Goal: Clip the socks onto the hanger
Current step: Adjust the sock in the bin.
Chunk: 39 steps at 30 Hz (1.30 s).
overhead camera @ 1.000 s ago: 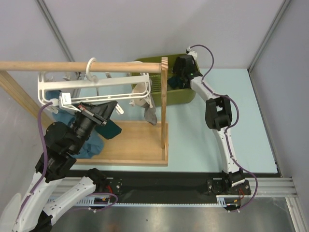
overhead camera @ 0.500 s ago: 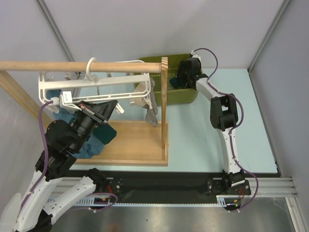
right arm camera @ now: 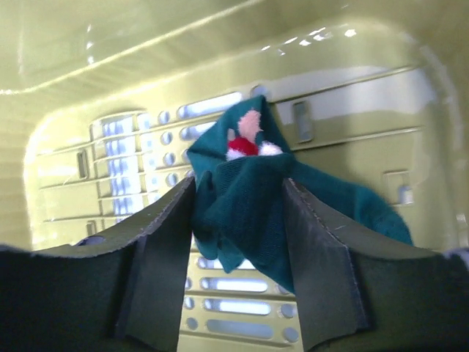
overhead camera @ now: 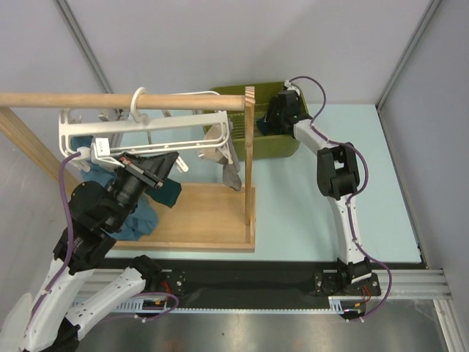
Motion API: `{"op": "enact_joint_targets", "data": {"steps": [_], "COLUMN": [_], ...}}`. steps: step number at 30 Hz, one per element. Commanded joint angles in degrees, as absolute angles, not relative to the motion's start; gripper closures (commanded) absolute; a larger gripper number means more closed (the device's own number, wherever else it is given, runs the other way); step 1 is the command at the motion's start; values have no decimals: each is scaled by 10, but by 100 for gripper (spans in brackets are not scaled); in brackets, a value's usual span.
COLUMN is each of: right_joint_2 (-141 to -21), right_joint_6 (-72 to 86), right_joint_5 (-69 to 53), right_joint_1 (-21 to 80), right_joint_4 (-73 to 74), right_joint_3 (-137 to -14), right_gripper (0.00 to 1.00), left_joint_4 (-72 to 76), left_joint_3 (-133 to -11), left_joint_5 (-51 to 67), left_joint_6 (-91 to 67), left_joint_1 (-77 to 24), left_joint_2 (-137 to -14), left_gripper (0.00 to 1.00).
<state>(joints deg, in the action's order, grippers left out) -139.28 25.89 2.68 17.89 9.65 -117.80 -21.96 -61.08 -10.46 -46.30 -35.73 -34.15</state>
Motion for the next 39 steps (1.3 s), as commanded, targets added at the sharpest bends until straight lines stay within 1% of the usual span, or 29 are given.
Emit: {"op": "enact_joint_targets", "data": {"steps": [1, 2, 3, 4, 6, 7, 10, 15, 16, 17, 18, 20, 22, 26, 28, 34, 36, 39], "right_joint_2": [-1380, -1389, -1404, -1412, -1419, -1416, -1395, -1355, -1350, -1340, -1334, -1320, -1311, -1290, -1289, -1319, -1331, -1351], "right_joint_6": [263, 266, 265, 268, 284, 291, 310, 375, 408, 423, 444, 493, 510, 530, 527, 517, 499, 472], "right_joint_5": [39, 39, 41, 41, 29, 24, 5, -89, -106, -126, -172, -207, -245, -270, -272, -265, -245, -194], "right_joint_1": [191, 191, 190, 189, 182, 180, 171, 135, 120, 112, 106, 90, 83, 74, 75, 103, 111, 114], "right_joint_4": [112, 121, 147, 157, 160, 156, 138, 116, 113, 89, 71, 27, 6, -47, -52, -90, -79, -23], "right_joint_3": [-1217, -1232, -1249, -1283, -1306, -1313, -1330, -1312, -1304, -1294, -1266, -1239, -1215, -1200, -1201, -1199, -1208, -1211], "right_gripper": [47, 52, 61, 67, 79, 88, 100, 100, 100, 100, 100, 100, 100, 100, 100, 100, 100, 100], "left_joint_4": [-335, -336, -337, -337, -337, -337, -338, -333, -332, -333, -332, -333, -335, -337, -336, -331, -331, -331], "left_joint_3": [-585, -581, -580, -578, -577, -577, -576, -573, -573, -574, -576, -576, -574, -573, -573, -563, -562, -559], "left_joint_5": [-118, -116, -115, -116, -116, -115, -112, -105, -101, -101, -98, -95, -93, -92, -91, -91, -93, -97], "left_joint_6": [-452, -454, -455, -456, -458, -458, -458, -458, -457, -456, -456, -457, -461, -464, -466, -474, -475, -478], "left_joint_1": [-359, -359, -359, -359, -359, -359, -359, -359, -359, -359, -359, -359, -359, -359, -359, -359, -359, -359], "left_joint_2": [-343, -340, -337, -334, -330, -330, -330, -330, -330, -332, -332, -332, -331, -328, -328, -321, -318, -312], "left_gripper": [100, 100, 100, 100, 100, 100, 100, 100, 100, 100, 100, 100, 100, 100, 100, 100, 100, 100]}}
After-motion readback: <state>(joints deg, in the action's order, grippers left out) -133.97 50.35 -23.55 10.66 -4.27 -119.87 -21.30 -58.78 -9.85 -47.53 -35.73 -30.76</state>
